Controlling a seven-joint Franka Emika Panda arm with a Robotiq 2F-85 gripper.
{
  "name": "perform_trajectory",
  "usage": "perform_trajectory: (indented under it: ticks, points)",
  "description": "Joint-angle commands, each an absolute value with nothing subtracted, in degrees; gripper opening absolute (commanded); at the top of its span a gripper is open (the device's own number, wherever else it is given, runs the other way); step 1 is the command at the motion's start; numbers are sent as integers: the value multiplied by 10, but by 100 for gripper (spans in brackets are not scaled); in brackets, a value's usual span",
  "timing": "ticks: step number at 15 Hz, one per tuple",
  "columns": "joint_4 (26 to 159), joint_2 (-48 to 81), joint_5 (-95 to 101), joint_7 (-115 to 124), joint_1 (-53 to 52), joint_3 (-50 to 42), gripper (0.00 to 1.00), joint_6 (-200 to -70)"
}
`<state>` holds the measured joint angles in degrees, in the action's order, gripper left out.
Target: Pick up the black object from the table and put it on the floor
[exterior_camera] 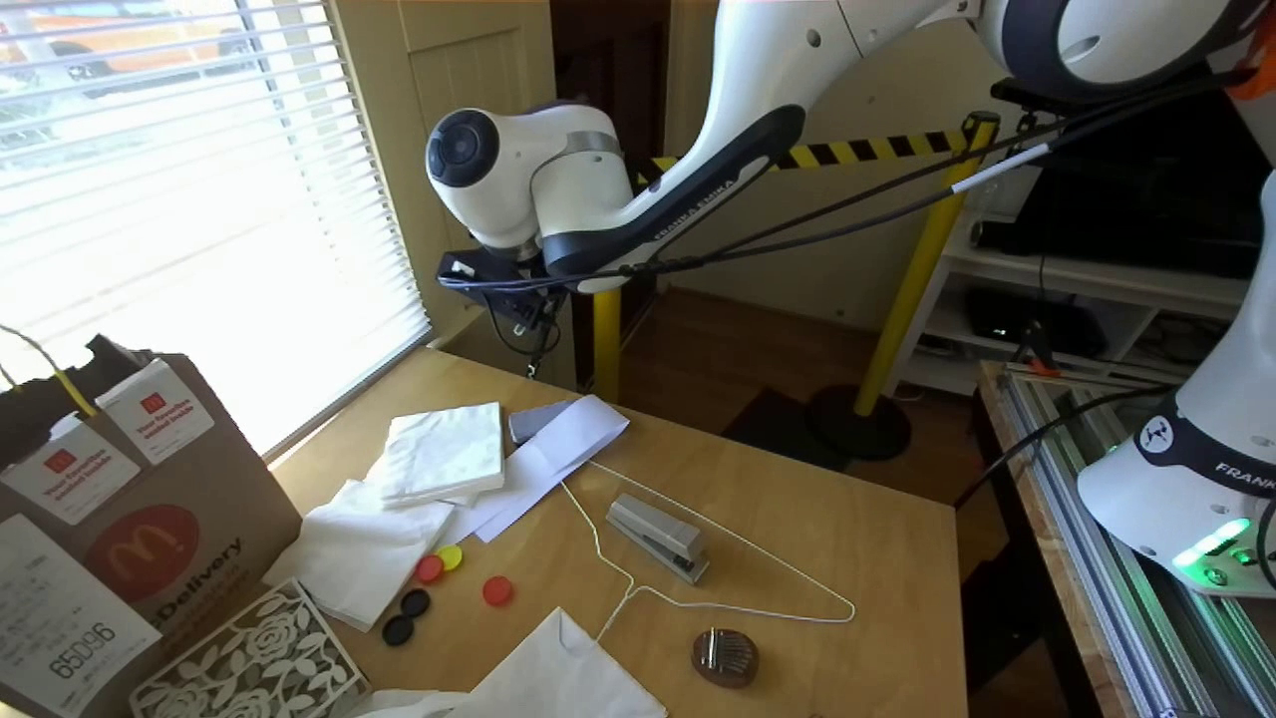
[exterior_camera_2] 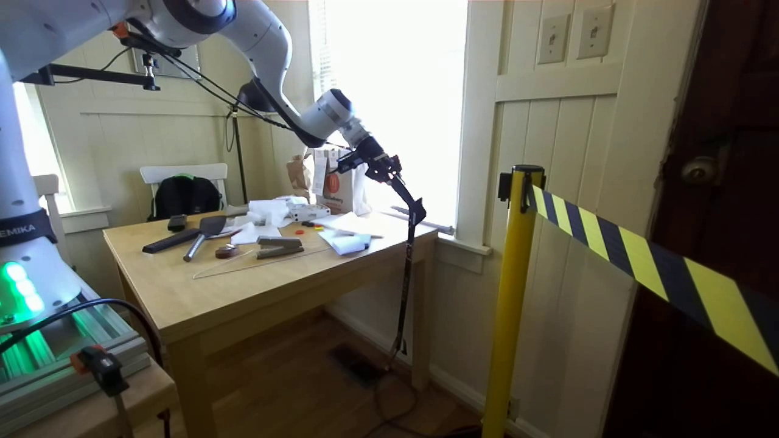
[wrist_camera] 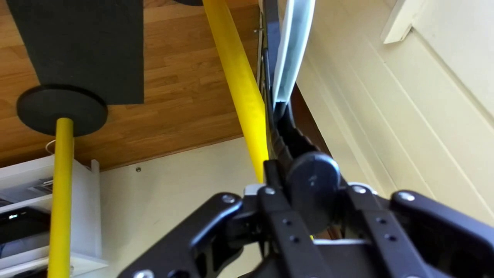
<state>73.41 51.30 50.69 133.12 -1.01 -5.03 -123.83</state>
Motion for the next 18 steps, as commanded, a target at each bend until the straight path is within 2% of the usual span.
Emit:
perform_trajectory:
  ticks: [1,18]
  points:
    - [730,516,488,1324,-25,-72,7,-1243]
    - [536,691,438,1213,-68,-101,7,-1222]
